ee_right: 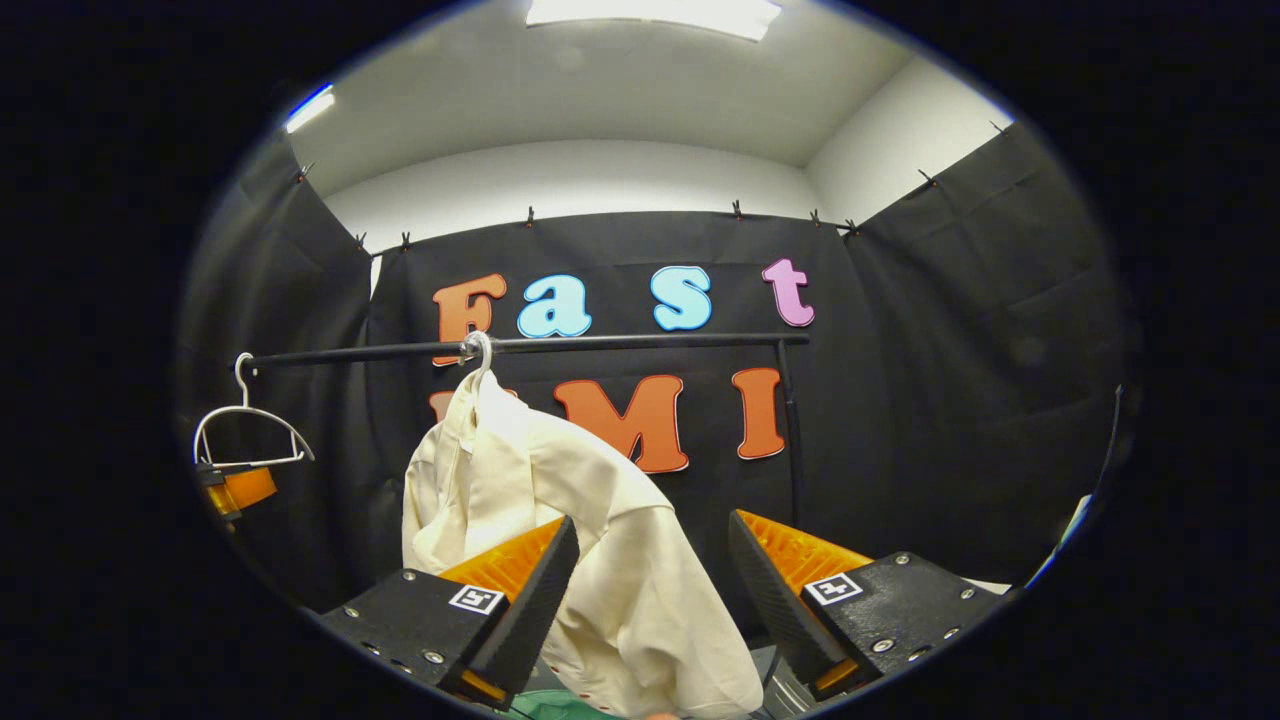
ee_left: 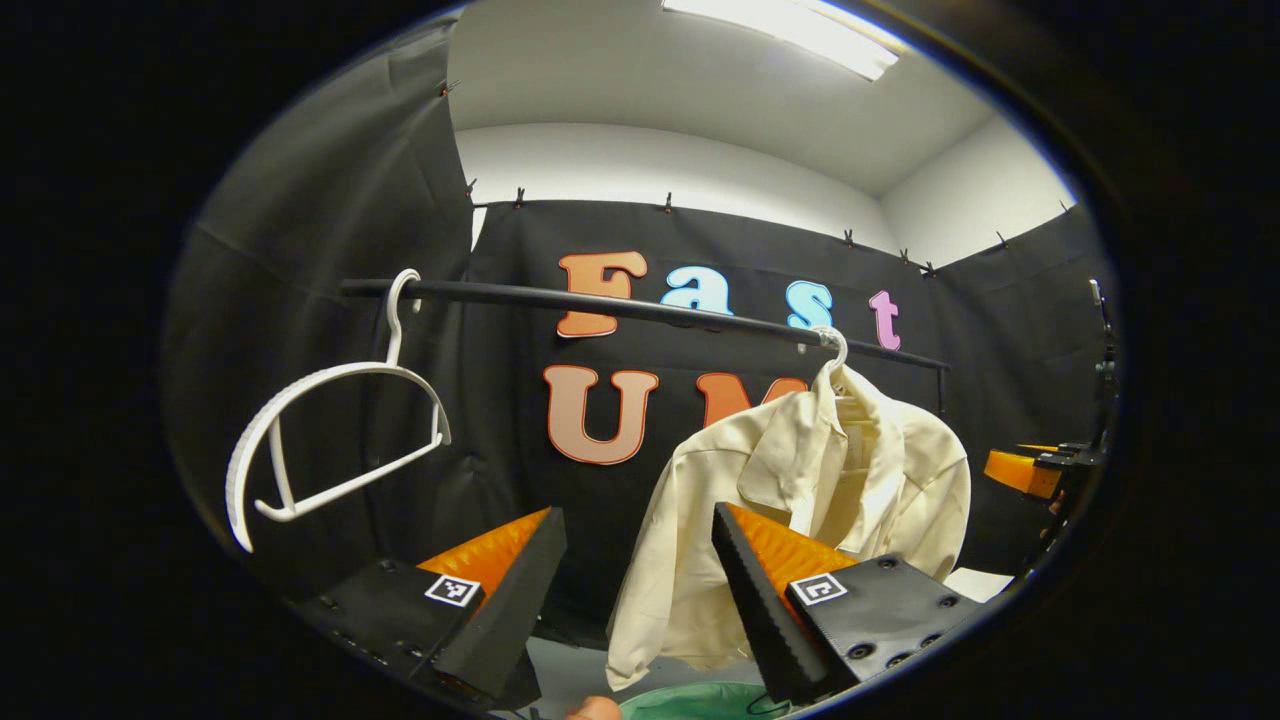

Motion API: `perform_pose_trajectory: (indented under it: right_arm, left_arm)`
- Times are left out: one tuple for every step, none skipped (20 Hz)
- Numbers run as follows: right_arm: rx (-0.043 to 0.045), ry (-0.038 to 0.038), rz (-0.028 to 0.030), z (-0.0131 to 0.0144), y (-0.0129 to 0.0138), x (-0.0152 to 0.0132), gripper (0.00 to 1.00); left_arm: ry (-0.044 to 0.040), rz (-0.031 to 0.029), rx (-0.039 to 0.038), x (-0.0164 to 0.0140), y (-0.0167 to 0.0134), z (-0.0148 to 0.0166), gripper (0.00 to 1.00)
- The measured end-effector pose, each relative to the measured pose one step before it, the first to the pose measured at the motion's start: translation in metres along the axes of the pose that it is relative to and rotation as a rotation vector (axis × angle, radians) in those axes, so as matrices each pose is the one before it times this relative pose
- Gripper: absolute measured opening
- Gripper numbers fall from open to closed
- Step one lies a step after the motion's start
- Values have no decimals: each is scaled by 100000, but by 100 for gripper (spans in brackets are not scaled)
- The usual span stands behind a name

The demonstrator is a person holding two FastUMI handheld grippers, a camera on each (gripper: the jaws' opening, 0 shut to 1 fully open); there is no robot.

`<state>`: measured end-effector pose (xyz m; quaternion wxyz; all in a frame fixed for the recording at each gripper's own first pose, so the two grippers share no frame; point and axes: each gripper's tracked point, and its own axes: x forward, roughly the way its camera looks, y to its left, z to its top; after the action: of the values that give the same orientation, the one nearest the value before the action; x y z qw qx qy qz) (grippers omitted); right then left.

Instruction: Grasp the clothes on the hanger with both hands and then place them into the laundry hamper below.

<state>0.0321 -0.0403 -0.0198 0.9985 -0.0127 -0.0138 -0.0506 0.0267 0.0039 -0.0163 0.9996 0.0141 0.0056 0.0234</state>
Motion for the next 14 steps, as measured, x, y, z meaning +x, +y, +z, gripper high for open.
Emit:
perform_pose_trajectory:
  right_arm:
    - [68,923,955,-510,405,52,93]
    - [-27,719,867,-523,394,240,93]
    - [-219,676,979,-471,468,23,93]
    - [-754,645,1286,-535,579,95,93]
    - [-1033,705,1156,-638,545,188,93]
    - [-1006,551,1136,-539,609,265,93]
    - [-870,487,1250,-677,605,165,93]
    - [-803,470,1510,-673,768,305,93]
    - [-734,502,1531,-664,672,114,94]
    - [-654,605,1390,-782,680,222,94]
    - [-413,963,1377,-817,694,256,94]
    - [-115,1218,1131,-885,508,342,94]
    - [122,1337,1090,-923,531,374,94]
    - [66,1445,919,-796,494,551,94]
  left_arm:
    - [249,125,83,29,85,-193,96]
    - [107,336,281,114,61,-128,100]
    - [-83,565,392,-4,121,-169,100]
    - [-67,736,521,-14,128,-117,97]
    - [36,443,326,46,169,-212,97]
    - [389,199,30,32,81,-280,97]
    - [469,248,-73,21,208,-298,100]
    - [-68,29,189,126,98,-178,100]
    - [-473,98,512,263,-4,-111,96]
    - [-232,792,888,198,120,-197,96]
    - [12,997,1014,174,178,-399,96]
    - [17,522,903,252,60,-288,97]
    - [-61,-234,362,207,-141,-306,97]
    - [146,-838,-125,104,-221,-257,96]
